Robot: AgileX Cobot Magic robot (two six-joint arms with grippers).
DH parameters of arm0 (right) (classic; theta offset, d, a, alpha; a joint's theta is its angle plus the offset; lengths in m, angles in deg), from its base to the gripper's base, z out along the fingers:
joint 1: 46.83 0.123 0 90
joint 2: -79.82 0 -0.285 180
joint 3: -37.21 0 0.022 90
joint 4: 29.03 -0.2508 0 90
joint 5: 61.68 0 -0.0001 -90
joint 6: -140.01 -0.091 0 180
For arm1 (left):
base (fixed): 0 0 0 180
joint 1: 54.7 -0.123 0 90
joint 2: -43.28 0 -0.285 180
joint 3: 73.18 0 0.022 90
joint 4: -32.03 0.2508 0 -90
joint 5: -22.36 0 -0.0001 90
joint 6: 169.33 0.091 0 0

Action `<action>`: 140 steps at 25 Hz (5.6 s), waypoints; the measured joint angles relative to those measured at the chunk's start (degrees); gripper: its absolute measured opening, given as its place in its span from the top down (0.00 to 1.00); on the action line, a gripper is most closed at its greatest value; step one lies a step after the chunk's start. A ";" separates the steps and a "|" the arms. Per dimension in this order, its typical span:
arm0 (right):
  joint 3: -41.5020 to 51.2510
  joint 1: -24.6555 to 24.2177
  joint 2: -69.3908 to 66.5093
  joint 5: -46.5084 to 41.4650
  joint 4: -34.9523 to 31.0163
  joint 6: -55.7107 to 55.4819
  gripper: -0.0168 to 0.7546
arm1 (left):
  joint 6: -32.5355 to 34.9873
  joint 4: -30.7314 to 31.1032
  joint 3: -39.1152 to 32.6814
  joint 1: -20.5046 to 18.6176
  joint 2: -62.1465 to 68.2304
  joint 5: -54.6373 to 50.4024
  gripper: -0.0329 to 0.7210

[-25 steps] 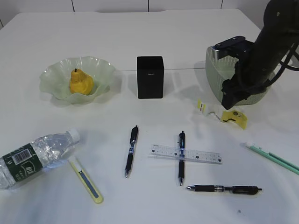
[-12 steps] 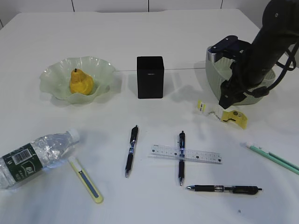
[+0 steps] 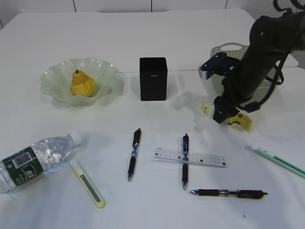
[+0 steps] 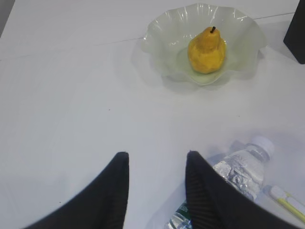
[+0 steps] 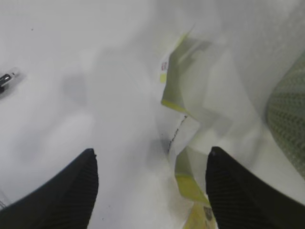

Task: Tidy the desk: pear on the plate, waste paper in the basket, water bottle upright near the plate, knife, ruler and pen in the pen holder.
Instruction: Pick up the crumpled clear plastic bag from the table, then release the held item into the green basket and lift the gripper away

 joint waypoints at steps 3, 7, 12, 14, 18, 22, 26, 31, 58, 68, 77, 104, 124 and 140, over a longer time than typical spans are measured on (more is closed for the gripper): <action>0.00 0.00 -0.13 1.66 0.00 0.13 0.26 | 0.10 0.00 0.00 0.00 0.00 -0.09 0.59; 0.00 0.00 -0.51 3.13 0.32 0.13 0.26 | 0.10 0.11 0.00 0.00 0.00 -0.09 0.59; -0.02 0.00 -2.10 3.50 1.09 0.13 0.26 | 0.10 0.48 0.00 0.00 0.00 -0.09 0.59; -0.02 0.00 -2.34 3.50 1.55 0.24 0.26 | 0.10 0.82 0.00 0.00 0.00 -0.09 0.59; -0.12 0.00 -2.94 3.61 2.17 0.24 0.26 | 0.10 1.80 0.00 0.00 0.00 -0.09 0.59; -0.12 0.00 -3.28 3.79 2.37 0.24 0.26 | 0.10 1.92 0.00 0.00 0.00 -0.09 0.59; -0.12 0.00 -3.28 4.08 2.50 0.24 0.26 | 0.10 1.92 0.00 0.00 0.00 -0.09 0.59; -0.12 0.00 -3.50 4.08 2.50 0.24 0.33 | 0.10 1.92 0.00 0.00 0.00 -0.09 0.59; -0.12 0.00 -4.32 3.81 2.50 -2.49 0.96 | 0.10 1.92 0.00 -0.03 -0.17 -0.13 0.59; -6.71 0.00 -4.32 -6.48 -0.22 -6.35 0.96 | 0.10 1.92 0.00 -0.03 -0.17 -0.22 0.59; -14.46 0.00 -4.32 -15.98 -4.49 -11.81 0.96 | 0.10 1.92 0.00 -0.03 -0.17 -0.22 0.59; -38.04 -1.00 -4.67 -12.59 16.51 -43.27 0.96 | 0.10 -0.18 0.00 -0.03 -0.17 -0.22 0.59; -38.04 -6.93 -13.34 -10.57 16.65 -47.64 0.96 | 0.10 -1.30 0.00 -0.03 -0.17 -3.35 0.59; -38.04 -8.40 -14.66 -8.57 10.96 -46.63 0.74 | 0.10 -5.11 0.00 -0.03 -0.17 -4.29 0.59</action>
